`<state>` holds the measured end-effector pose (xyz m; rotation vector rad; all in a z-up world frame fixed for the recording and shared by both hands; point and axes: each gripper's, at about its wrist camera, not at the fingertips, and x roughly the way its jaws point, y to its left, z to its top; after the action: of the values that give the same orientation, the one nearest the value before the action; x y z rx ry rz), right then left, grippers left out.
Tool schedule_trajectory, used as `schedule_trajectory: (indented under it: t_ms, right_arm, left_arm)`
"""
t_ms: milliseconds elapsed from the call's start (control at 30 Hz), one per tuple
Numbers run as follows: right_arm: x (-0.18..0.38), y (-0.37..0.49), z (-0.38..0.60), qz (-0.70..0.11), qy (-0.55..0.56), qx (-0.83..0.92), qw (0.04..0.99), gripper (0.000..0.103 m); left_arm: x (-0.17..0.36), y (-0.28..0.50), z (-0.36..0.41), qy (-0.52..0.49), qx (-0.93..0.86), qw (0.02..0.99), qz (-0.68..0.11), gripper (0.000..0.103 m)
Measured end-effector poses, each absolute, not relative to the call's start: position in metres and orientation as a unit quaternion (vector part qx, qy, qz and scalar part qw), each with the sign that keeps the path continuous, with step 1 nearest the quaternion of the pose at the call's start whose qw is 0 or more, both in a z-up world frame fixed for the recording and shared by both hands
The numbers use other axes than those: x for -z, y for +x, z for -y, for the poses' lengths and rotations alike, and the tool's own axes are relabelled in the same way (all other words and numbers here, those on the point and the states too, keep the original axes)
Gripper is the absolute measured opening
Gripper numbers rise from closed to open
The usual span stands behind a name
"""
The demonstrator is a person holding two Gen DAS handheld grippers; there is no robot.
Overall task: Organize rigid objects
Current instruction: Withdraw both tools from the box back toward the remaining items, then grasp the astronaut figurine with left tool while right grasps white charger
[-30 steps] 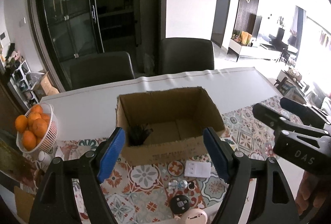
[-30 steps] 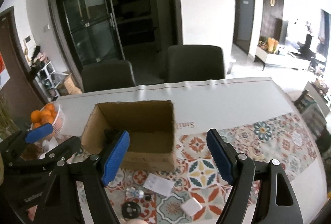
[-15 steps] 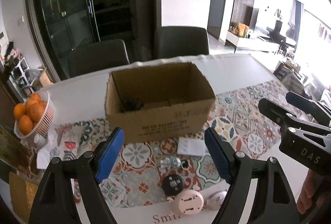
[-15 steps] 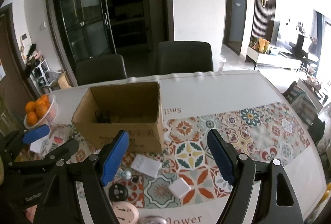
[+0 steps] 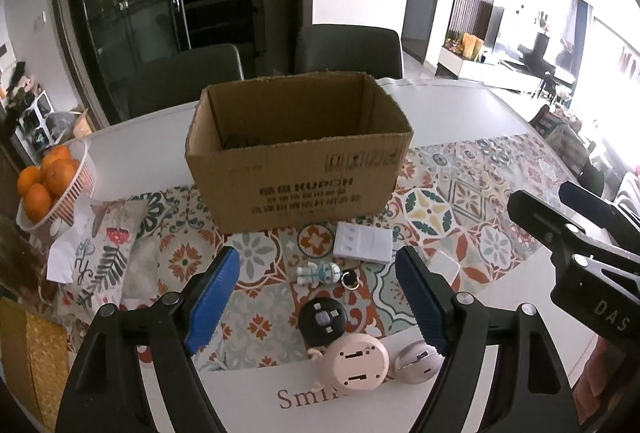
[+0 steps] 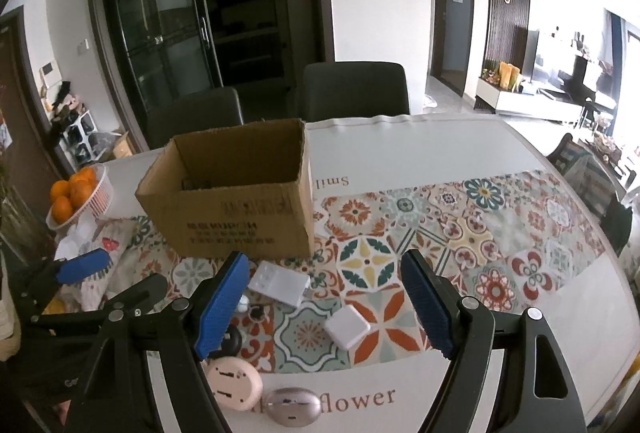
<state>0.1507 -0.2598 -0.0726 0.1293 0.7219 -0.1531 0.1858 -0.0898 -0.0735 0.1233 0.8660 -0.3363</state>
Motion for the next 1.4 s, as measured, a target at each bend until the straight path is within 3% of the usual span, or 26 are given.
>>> schedule_trajectory:
  t_ms: [667, 1400]
  right_arm:
    - [0.127, 0.144, 0.258, -0.392, 0.093, 0.071, 0.912, 0.079]
    - [0.193, 0.183, 0.27, -0.456, 0.103, 0.082, 0.88, 0.079]
  left_arm:
    - [0.12, 0.178, 0.082, 0.034, 0.158, 0.887, -0.434, 0.08]
    - [0.181, 0.22, 0.092, 0.05, 0.145, 0.865, -0.477, 0.08]
